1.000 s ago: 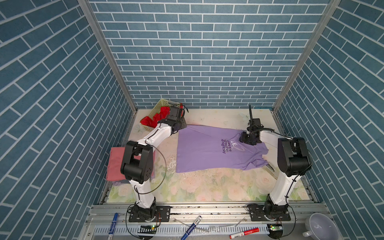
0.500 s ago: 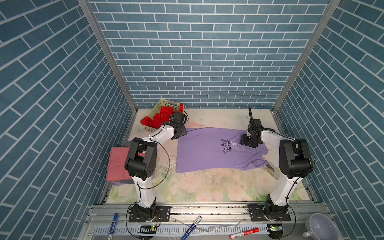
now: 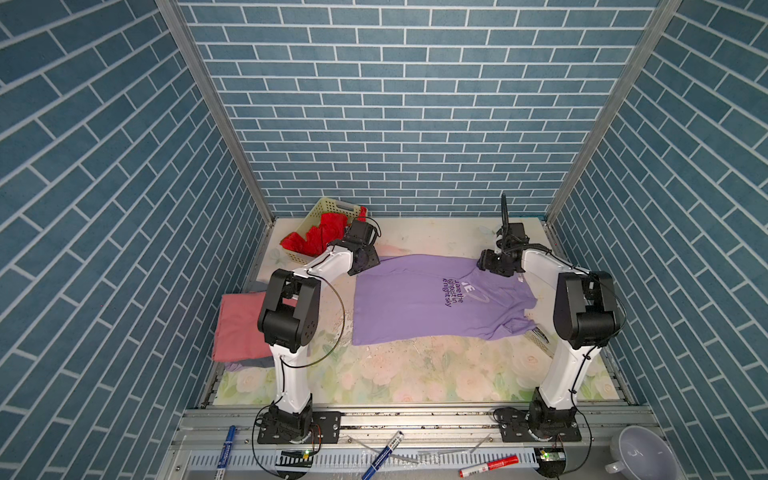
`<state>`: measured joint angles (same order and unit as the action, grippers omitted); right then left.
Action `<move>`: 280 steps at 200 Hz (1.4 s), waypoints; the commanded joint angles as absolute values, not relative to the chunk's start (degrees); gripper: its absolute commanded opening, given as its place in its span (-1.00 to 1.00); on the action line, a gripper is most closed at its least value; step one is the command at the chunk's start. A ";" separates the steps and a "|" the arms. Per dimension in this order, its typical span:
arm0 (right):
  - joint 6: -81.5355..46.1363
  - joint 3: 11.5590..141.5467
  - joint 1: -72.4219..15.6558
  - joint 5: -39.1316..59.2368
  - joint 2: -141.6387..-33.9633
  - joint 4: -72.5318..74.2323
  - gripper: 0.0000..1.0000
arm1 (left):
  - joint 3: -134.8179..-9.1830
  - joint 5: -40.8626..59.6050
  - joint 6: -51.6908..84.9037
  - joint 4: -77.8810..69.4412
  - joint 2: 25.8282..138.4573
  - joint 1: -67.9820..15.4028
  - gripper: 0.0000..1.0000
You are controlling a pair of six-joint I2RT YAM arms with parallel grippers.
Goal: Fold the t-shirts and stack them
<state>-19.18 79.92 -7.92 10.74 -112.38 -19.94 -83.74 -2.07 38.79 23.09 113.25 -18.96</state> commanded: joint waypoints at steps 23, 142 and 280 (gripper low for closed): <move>-17.51 86.90 -8.08 13.54 -118.61 -21.63 0.17 | -83.10 -2.72 40.15 23.23 112.86 -19.16 0.32; -19.57 79.98 -10.39 14.57 -116.03 -21.14 -0.75 | -81.96 -3.33 42.16 23.99 112.43 -19.16 0.32; -25.92 72.82 -19.22 22.18 -98.59 -38.30 -0.16 | -85.24 -3.38 38.94 29.70 113.89 -18.68 0.33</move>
